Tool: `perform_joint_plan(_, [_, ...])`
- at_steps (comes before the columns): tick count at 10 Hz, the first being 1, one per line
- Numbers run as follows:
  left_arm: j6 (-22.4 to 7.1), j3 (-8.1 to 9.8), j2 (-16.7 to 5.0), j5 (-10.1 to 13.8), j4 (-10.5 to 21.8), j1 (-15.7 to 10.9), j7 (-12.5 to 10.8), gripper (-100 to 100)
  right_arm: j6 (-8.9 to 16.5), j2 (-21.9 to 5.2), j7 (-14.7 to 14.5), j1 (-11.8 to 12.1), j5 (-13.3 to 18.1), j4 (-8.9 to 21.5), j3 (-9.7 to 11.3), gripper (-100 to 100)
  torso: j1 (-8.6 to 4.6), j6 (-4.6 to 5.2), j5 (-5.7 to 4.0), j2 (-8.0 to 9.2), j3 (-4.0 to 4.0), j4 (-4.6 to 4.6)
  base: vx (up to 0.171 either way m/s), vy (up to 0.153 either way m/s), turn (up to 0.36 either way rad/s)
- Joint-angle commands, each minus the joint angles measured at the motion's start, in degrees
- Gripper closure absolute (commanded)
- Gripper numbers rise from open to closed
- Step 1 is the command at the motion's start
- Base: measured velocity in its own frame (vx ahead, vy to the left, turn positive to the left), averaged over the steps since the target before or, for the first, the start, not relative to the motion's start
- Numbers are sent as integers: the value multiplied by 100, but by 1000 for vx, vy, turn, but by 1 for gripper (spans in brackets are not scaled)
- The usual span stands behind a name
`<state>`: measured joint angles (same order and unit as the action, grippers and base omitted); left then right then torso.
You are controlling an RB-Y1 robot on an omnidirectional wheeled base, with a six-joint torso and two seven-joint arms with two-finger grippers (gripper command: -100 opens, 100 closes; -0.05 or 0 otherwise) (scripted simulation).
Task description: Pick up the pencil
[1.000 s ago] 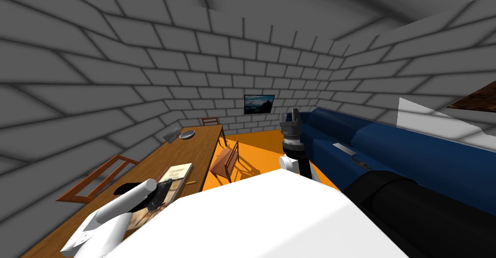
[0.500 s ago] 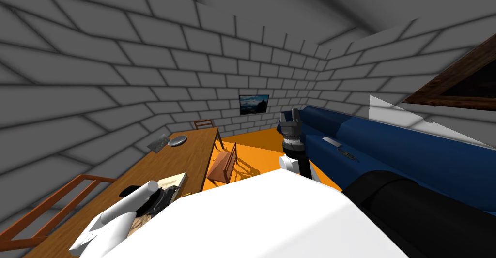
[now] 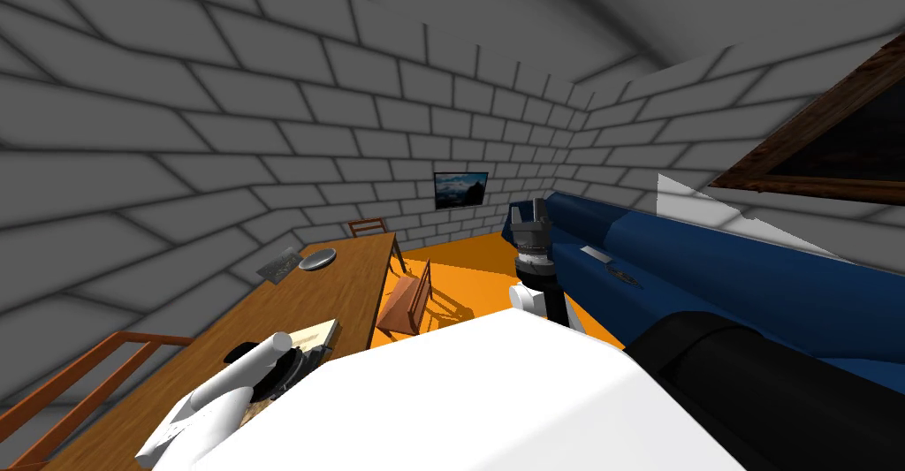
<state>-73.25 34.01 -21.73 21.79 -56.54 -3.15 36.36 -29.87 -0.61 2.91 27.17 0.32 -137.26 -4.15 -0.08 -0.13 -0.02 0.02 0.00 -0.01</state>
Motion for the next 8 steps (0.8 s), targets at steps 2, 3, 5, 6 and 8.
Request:
perform_joint_plan(2, [267,-123,114,-35,180,-18,-84,-100,0,0,0,0,0,0,0,0,7,0,1,-1,-1,0,-3,39,-15])
perform_joint_plan(3, [321,-148,136,-42,216,-22,-101,-100,0,0,0,0,0,0,0,0,14,0,3,0,0,0,-3,46,-12])
perform_joint_plan(5, [534,-247,227,-70,361,-37,-168,-100,0,0,0,0,0,0,0,0,13,0,3,-1,-1,0,0,21,-5])
perform_joint_plan(6, [441,-212,203,-57,286,-14,-144,-100,0,0,0,0,0,0,0,0,0,0,1,-1,-1,-1,0,0,0])
perform_joint_plan(8, [462,-217,206,-58,293,-13,-148,100,0,0,0,0,0,0,0,0,8,1,6,-5,-4,-2,2,0,-6])
